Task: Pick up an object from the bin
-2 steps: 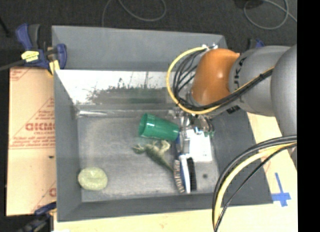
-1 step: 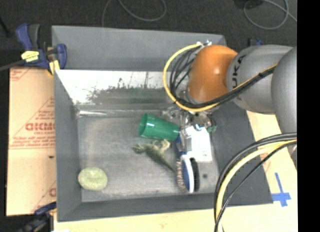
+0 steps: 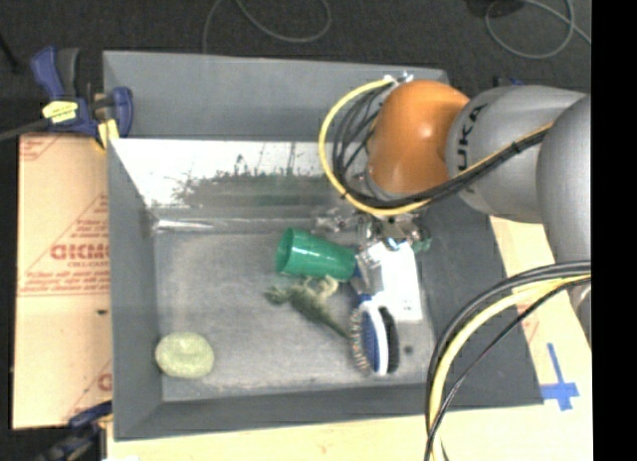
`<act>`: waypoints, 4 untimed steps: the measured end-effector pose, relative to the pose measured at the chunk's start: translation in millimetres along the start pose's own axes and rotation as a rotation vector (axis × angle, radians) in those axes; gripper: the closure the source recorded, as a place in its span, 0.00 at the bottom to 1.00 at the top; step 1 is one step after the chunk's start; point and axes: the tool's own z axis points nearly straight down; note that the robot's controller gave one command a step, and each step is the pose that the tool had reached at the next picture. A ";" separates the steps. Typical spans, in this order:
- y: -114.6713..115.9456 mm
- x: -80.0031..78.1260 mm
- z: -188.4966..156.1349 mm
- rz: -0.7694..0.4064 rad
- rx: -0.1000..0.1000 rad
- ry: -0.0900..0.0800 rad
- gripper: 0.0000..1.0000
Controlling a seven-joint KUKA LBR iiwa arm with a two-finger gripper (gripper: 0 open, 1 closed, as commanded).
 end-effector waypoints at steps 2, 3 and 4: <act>54.0 -21.0 4.4 -0.134 0.009 -0.020 1.00; 41.5 -23.1 4.2 -0.159 0.010 -0.021 1.00; 23.9 -5.9 -2.9 -0.153 0.008 -0.018 1.00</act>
Offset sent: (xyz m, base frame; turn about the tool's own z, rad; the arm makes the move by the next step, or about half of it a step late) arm 0.0014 0.0489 -0.0054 -0.1615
